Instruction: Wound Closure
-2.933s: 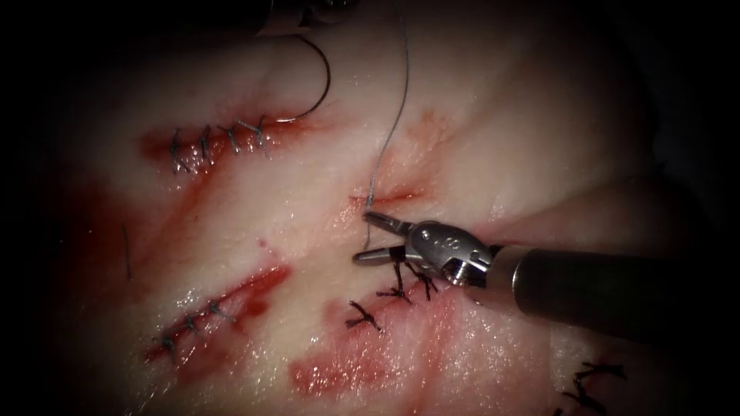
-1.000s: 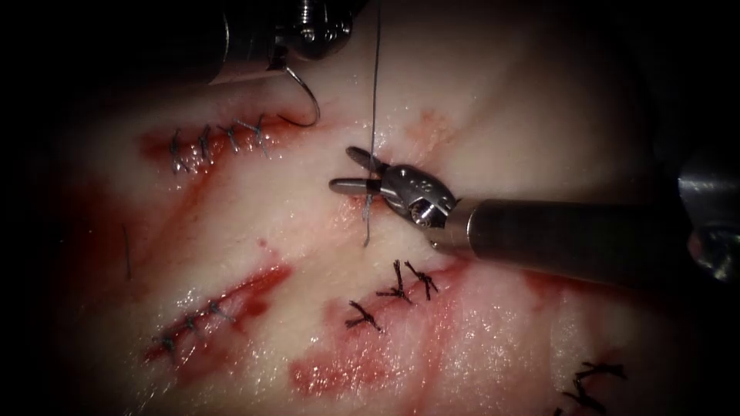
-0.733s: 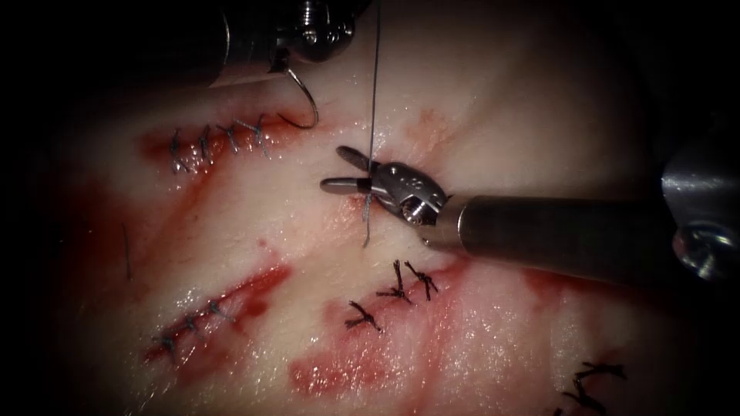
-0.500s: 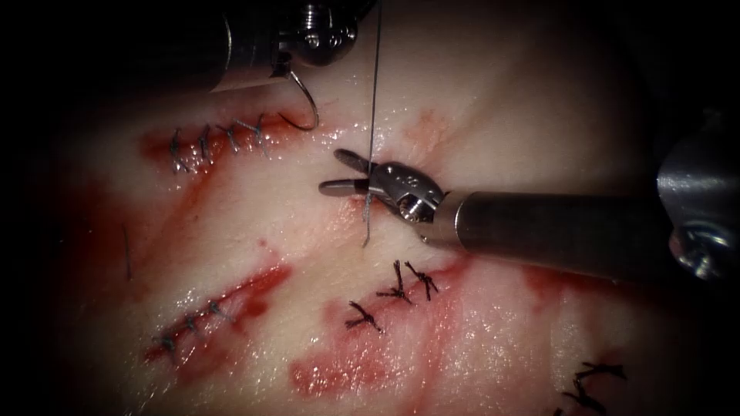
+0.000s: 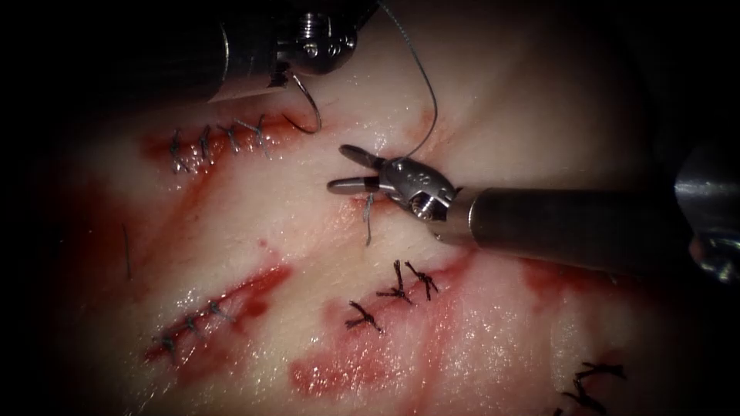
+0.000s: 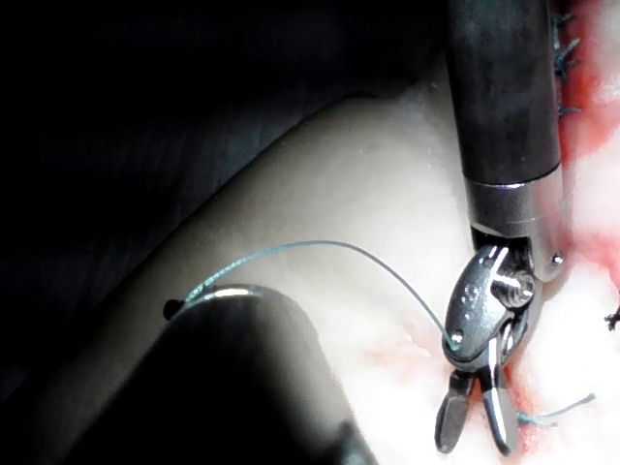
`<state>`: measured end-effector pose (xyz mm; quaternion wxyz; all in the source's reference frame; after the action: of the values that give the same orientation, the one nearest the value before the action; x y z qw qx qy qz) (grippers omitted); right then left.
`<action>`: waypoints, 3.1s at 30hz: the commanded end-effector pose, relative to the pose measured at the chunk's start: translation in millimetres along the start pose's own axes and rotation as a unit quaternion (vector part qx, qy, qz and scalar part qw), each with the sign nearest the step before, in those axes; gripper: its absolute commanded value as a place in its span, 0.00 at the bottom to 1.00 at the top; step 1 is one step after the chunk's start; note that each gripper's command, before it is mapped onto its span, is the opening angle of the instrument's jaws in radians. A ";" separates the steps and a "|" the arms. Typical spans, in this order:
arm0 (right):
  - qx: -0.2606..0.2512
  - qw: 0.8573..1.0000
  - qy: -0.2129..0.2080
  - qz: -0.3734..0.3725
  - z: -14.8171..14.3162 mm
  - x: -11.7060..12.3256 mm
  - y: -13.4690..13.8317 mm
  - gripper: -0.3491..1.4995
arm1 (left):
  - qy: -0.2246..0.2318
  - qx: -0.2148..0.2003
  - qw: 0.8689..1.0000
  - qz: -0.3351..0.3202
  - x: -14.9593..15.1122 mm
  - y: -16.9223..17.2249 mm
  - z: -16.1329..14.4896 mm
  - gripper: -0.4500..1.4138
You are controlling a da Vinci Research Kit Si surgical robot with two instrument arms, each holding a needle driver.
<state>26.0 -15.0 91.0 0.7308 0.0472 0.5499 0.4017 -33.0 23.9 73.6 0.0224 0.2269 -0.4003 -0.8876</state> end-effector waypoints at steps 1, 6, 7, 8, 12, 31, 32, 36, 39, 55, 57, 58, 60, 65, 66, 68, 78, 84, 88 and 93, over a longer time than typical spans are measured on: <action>0.004 1.000 -0.005 0.003 -2.3 0.5 1.2 0.99 | 0.000 0.003 1.000 -0.001 0.2 -0.5 1.2 0.00; -0.034 0.999 -0.014 -0.014 -8.2 2.4 4.5 0.99 | -0.005 0.007 1.000 0.000 0.3 -0.5 2.5 0.00; -0.037 0.999 -0.020 -0.018 -9.3 2.8 5.1 0.99 | -0.005 0.007 1.000 0.000 0.3 -0.4 2.8 0.00; -0.041 0.998 -0.025 -0.028 -10.3 3.2 5.8 0.99 | -0.007 0.008 1.000 -0.001 0.4 -0.3 3.3 0.00; -0.066 0.996 -0.031 -0.046 -15.3 5.0 8.9 0.99 | -0.013 0.014 1.000 -0.001 1.0 0.4 5.4 0.00; -0.254 0.955 -0.091 -0.122 -27.5 10.1 13.7 0.99 | 0.001 -0.048 0.999 -0.019 2.3 6.5 16.4 0.00; -0.262 0.951 -0.097 -0.130 -28.2 10.5 13.8 0.99 | 0.002 -0.055 0.998 -0.020 2.1 6.8 16.6 0.00; -0.280 0.942 -0.123 -0.139 -31.3 11.7 14.7 0.99 | 0.008 -0.067 0.998 -0.012 1.1 7.9 17.6 0.00; -0.289 0.939 -0.120 -0.141 -33.0 12.4 15.0 0.99 | 0.006 -0.066 0.998 -0.008 0.1 8.2 18.3 0.00; -0.271 0.948 -0.101 -0.135 -32.1 14.3 11.8 0.99 | 0.109 -0.109 0.965 -0.213 0.7 9.1 18.2 0.94; -0.264 0.950 -0.100 -0.136 -31.1 14.4 11.1 0.99 | 0.128 -0.151 0.949 -0.245 0.9 9.0 17.4 0.99; -0.260 0.950 -0.100 -0.138 -30.7 14.4 10.8 0.99 | 0.128 -0.168 0.944 -0.252 1.1 9.0 16.9 0.99; -0.251 0.953 -0.099 -0.137 -30.0 14.4 10.1 0.99 | 0.125 -0.202 0.936 -0.259 1.3 9.4 15.8 0.99; -0.235 0.957 -0.099 -0.137 -28.7 14.6 9.0 0.99 | 0.132 -0.232 0.929 -0.255 1.0 10.6 13.0 0.99; -0.230 0.958 -0.099 -0.139 -28.6 14.6 8.9 0.99 | 0.129 -0.232 0.931 -0.252 0.6 10.8 12.5 0.99; -0.219 0.961 -0.097 -0.139 -28.3 14.6 8.7 0.99 | 0.117 -0.231 0.934 -0.246 0.0 11.0 11.7 0.99; -0.184 0.970 -0.089 -0.134 -26.4 14.9 6.8 0.99 | 0.120 -0.199 0.945 -0.230 -3.2 11.7 3.4 0.99; -0.134 0.979 -0.080 -0.131 -25.2 15.1 4.7 0.94 | 0.138 -0.195 0.948 -0.212 -2.2 14.8 -2.9 0.89; -0.094 0.981 -0.085 -0.144 -23.7 15.3 2.1 0.84 | 0.175 -0.188 0.953 -0.163 -1.0 18.8 -5.0 0.82; -0.069 0.978 -0.085 -0.180 -22.1 15.3 0.5 0.69 | 0.212 -0.190 0.950 -0.127 -1.2 22.5 -5.4 0.77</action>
<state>7.4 -13.5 70.3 0.8384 -0.0656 0.4560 0.2912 -32.2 4.3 87.2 0.0403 0.4512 -0.1762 -0.8739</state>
